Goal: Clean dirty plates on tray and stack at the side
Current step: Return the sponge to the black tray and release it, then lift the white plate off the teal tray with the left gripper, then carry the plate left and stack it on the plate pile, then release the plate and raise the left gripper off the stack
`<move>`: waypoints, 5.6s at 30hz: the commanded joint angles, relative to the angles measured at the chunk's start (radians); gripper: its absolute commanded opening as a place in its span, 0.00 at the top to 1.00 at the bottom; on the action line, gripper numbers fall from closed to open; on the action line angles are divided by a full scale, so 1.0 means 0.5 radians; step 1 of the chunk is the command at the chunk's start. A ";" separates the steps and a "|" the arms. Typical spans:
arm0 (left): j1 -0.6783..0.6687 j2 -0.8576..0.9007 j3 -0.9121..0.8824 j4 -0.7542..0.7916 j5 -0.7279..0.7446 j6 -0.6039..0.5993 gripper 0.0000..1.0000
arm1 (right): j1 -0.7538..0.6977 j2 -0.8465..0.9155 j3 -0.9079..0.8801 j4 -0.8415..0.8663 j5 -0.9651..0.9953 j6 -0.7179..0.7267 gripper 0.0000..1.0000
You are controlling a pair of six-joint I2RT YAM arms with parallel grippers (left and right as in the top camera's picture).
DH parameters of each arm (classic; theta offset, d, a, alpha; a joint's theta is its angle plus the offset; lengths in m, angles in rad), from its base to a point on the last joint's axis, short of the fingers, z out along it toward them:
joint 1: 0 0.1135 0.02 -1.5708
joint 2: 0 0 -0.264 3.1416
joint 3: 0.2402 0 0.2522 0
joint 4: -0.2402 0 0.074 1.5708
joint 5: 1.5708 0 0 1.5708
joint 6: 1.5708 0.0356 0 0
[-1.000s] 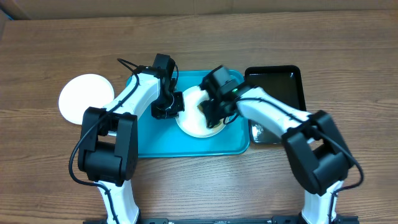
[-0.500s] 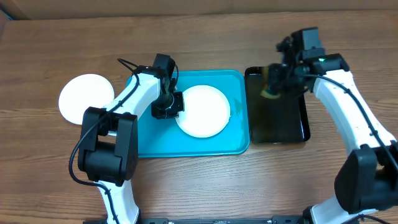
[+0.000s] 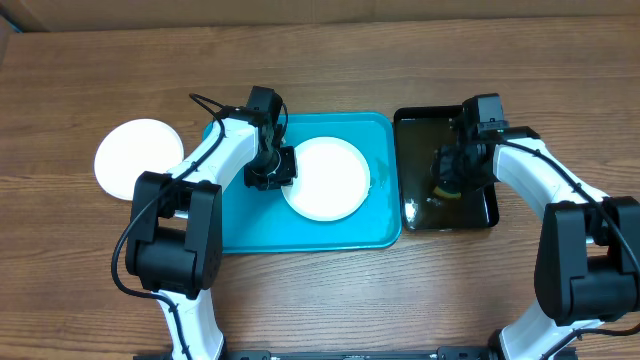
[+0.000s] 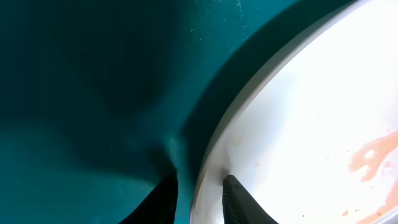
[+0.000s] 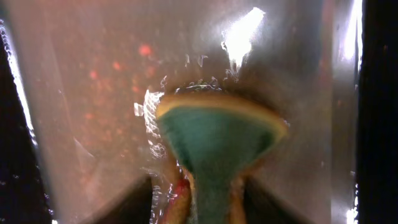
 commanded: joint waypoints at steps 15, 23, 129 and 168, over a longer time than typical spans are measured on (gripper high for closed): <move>-0.013 0.046 -0.021 -0.042 -0.085 0.002 0.96 | -0.415 -0.089 0.719 -0.547 0.019 0.043 0.00; -0.018 -0.056 0.117 -0.163 -0.210 -0.105 0.96 | -0.726 -0.088 0.718 -0.550 0.019 0.043 0.00; 0.555 -0.142 0.941 -0.687 -0.299 -0.314 0.96 | -0.795 -0.088 0.718 -0.550 0.019 0.043 0.00; 1.594 -0.156 0.713 -0.522 0.476 0.115 0.39 | -0.795 -0.089 0.718 -0.550 0.019 0.043 0.00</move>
